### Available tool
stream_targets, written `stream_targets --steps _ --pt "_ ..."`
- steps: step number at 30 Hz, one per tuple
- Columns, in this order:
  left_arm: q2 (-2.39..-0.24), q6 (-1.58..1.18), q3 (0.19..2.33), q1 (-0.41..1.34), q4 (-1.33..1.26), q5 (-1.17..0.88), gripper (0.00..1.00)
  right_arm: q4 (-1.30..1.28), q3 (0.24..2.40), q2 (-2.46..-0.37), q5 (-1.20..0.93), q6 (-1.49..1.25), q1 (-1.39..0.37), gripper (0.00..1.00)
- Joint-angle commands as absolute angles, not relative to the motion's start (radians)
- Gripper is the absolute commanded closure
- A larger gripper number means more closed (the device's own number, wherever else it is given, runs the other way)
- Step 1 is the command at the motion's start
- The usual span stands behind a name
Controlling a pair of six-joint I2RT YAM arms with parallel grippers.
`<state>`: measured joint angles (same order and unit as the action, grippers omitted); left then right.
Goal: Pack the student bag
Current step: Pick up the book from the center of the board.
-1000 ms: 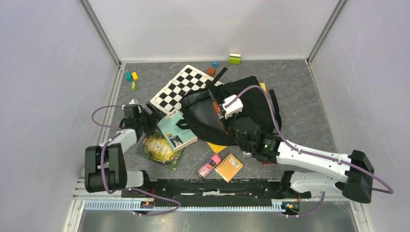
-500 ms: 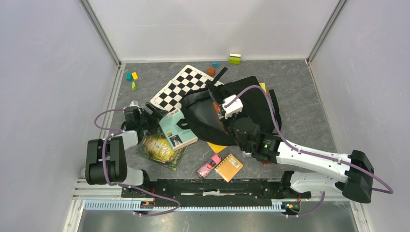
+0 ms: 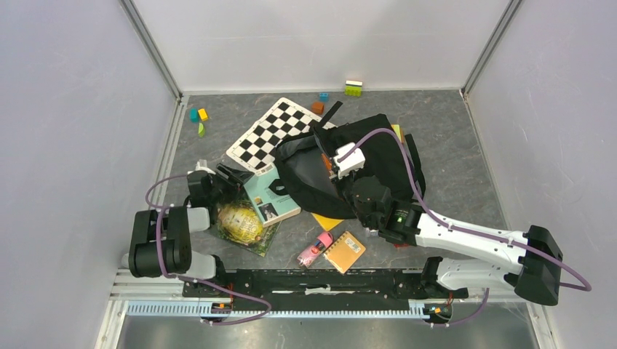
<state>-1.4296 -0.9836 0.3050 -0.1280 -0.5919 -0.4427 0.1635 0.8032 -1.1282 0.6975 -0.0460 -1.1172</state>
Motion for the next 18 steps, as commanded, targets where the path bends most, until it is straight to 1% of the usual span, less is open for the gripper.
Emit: stream_targets --steps 1,7,13,18 --pt "-1.367 -1.07 0.286 -0.12 -0.751 -0.568 0.3 0.204 0.836 -1.134 0.702 -0.041 -1.12 1.0" --pt "-1.366 -1.056 0.271 -0.117 -0.826 -0.601 0.33 0.208 0.842 -1.151 0.696 -0.046 -1.12 1.0" --pt "-1.475 -1.062 0.275 -0.096 -0.905 -0.643 0.35 0.211 0.85 -1.161 0.687 -0.051 -1.12 1.0" --pt "-1.573 -1.09 0.285 -0.052 -0.986 -0.655 0.39 0.209 0.854 -1.166 0.685 -0.051 -1.12 1.0"
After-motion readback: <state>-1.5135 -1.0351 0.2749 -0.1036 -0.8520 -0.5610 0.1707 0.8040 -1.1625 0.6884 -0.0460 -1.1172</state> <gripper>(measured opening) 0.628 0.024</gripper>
